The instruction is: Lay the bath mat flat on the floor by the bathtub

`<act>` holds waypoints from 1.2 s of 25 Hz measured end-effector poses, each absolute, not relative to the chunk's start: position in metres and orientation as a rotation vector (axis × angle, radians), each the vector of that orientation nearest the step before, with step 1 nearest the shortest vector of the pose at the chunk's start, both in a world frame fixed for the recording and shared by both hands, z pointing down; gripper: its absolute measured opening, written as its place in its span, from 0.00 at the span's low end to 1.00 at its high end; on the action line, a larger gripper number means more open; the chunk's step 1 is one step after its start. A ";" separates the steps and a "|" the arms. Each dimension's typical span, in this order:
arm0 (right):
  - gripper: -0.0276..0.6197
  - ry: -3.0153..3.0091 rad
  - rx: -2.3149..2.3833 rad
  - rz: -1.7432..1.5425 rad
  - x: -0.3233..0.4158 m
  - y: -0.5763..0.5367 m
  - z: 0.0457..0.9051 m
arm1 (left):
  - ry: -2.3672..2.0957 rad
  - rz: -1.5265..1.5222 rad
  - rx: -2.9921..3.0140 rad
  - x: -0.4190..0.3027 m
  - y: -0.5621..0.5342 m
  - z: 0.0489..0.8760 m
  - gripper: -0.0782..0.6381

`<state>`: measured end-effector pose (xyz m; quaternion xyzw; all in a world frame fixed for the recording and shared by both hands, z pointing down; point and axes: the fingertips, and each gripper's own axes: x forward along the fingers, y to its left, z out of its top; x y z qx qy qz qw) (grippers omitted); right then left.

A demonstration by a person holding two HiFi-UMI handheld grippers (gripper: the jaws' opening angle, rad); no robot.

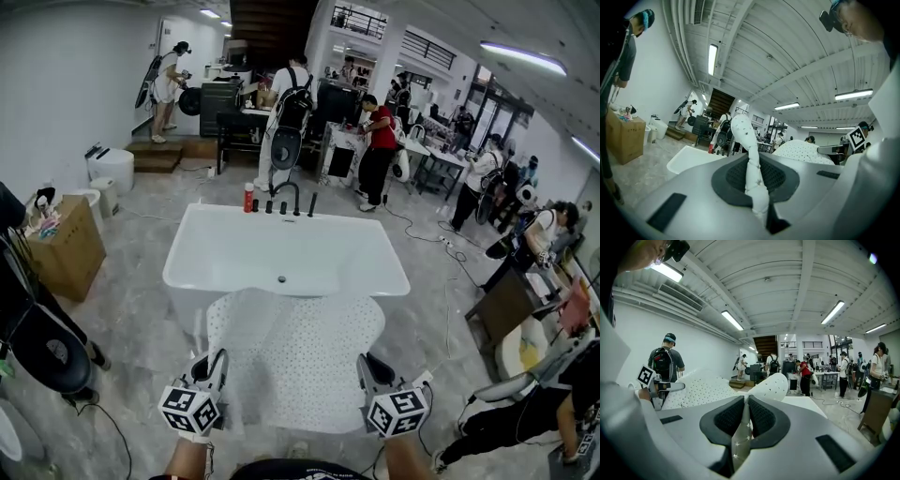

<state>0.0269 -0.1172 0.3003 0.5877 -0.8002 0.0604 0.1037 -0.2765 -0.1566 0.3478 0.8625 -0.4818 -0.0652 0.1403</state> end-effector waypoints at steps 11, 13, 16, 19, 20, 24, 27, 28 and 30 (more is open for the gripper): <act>0.12 -2.426 1.698 0.202 0.032 -0.128 0.298 | -1.448 -0.169 2.458 -0.273 -0.155 0.341 0.15; 0.12 -2.438 1.687 0.205 0.036 -0.131 0.299 | -1.456 -0.159 2.456 -0.267 -0.155 0.340 0.15; 0.12 -2.451 1.682 0.220 0.044 -0.136 0.301 | -1.481 -0.151 2.451 -0.262 -0.155 0.336 0.15; 0.12 -2.464 1.683 0.232 0.056 -0.142 0.302 | -1.504 -0.145 2.443 -0.256 -0.160 0.335 0.15; 0.12 -2.468 1.682 0.231 0.060 -0.144 0.302 | -1.509 -0.146 2.437 -0.253 -0.161 0.334 0.15; 0.12 -2.484 1.683 0.236 0.079 -0.148 0.301 | -1.528 -0.157 2.424 -0.239 -0.163 0.327 0.15; 0.12 -2.493 1.689 0.243 0.092 -0.150 0.299 | -1.535 -0.156 2.432 -0.227 -0.164 0.320 0.15; 0.12 -2.497 1.690 0.246 0.096 -0.151 0.299 | -1.535 -0.158 2.434 -0.224 -0.164 0.318 0.15; 0.12 -2.508 1.690 0.257 0.103 -0.152 0.298 | -1.535 -0.160 2.432 -0.217 -0.163 0.313 0.15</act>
